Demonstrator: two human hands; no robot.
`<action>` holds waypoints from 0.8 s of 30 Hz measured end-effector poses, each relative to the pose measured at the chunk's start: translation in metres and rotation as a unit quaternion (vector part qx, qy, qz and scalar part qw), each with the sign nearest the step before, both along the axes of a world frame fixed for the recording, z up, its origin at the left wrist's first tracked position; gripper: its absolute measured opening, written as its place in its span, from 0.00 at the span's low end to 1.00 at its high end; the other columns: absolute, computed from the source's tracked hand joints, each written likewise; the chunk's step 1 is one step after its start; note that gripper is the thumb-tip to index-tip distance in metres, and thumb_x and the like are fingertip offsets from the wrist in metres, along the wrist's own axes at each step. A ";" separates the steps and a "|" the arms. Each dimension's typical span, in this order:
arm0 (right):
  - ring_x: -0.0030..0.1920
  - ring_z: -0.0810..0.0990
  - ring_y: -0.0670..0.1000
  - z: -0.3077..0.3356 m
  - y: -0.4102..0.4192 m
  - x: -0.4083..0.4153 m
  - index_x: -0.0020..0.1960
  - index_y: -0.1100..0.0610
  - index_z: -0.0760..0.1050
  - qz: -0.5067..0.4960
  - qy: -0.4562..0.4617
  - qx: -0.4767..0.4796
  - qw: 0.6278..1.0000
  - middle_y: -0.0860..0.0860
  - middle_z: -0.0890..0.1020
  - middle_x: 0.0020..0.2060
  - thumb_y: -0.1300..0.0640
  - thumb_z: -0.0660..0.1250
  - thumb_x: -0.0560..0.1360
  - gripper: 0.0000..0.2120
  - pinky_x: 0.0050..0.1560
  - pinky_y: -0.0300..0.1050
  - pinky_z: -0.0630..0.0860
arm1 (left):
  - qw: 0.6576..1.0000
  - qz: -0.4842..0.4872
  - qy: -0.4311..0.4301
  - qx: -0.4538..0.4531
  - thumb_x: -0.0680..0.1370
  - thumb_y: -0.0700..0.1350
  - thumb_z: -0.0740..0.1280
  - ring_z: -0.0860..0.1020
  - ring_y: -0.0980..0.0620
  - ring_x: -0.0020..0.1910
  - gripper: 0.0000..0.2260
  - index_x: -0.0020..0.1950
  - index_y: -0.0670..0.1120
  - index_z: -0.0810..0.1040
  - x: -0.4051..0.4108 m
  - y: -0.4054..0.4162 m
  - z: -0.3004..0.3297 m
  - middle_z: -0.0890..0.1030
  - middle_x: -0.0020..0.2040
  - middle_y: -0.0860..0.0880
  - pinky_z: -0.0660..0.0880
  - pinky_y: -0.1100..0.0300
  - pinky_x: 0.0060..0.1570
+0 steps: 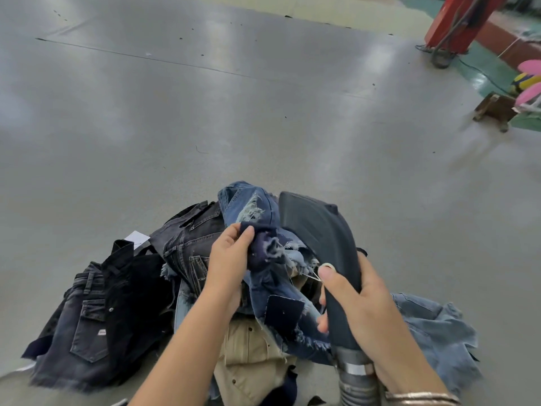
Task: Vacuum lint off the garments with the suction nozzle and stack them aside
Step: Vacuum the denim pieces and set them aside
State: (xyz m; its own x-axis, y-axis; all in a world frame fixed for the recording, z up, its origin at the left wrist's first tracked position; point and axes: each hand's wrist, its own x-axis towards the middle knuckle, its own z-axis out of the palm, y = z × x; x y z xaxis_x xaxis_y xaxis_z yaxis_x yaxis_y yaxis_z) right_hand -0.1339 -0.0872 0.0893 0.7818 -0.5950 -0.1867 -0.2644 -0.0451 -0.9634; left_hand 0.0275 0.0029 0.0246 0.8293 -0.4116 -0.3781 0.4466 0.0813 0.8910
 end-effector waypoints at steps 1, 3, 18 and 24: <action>0.26 0.80 0.55 -0.004 -0.002 -0.001 0.42 0.38 0.74 -0.017 0.005 0.012 1.000 0.51 0.79 0.29 0.48 0.66 0.74 0.05 0.28 0.42 0.77 | 0.999 -0.018 0.034 -0.023 0.79 0.39 0.62 0.82 0.50 0.42 0.07 0.48 0.45 0.80 0.003 0.004 0.001 0.84 0.43 0.47 0.78 0.56 0.44; 0.27 0.81 0.55 -0.012 -0.006 -0.004 0.41 0.38 0.74 -0.044 0.025 0.028 0.998 0.50 0.79 0.29 0.47 0.66 0.74 0.04 0.30 0.45 0.78 | 0.987 -0.044 0.129 -0.090 0.71 0.41 0.64 0.80 0.47 0.42 0.07 0.46 0.43 0.79 0.011 0.014 -0.003 0.81 0.42 0.45 0.77 0.54 0.48; 0.28 0.81 0.54 -0.016 -0.010 -0.009 0.42 0.39 0.73 -0.053 0.040 0.039 0.997 0.49 0.78 0.30 0.45 0.66 0.74 0.03 0.31 0.42 0.77 | 0.953 -0.226 0.203 -0.005 0.68 0.45 0.67 0.82 0.45 0.38 0.10 0.44 0.41 0.82 0.007 0.018 -0.013 0.84 0.44 0.42 0.78 0.56 0.36; 0.29 0.80 0.55 -0.010 -0.001 -0.015 0.44 0.39 0.73 -0.036 0.024 0.060 0.997 0.50 0.78 0.30 0.45 0.66 0.72 0.02 0.33 0.43 0.79 | 0.963 -0.188 0.194 0.016 0.78 0.48 0.66 0.77 0.51 0.23 0.11 0.42 0.42 0.81 -0.016 0.000 -0.010 0.81 0.32 0.44 0.72 0.65 0.24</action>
State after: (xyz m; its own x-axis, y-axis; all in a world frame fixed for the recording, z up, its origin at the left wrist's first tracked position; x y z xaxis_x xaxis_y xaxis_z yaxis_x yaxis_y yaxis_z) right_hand -0.1493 -0.0883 0.0795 0.7263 -0.6201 -0.2964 -0.3095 0.0900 -0.9466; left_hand 0.0114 0.0033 0.0143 0.4178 -0.6383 -0.6466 0.7382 -0.1764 0.6511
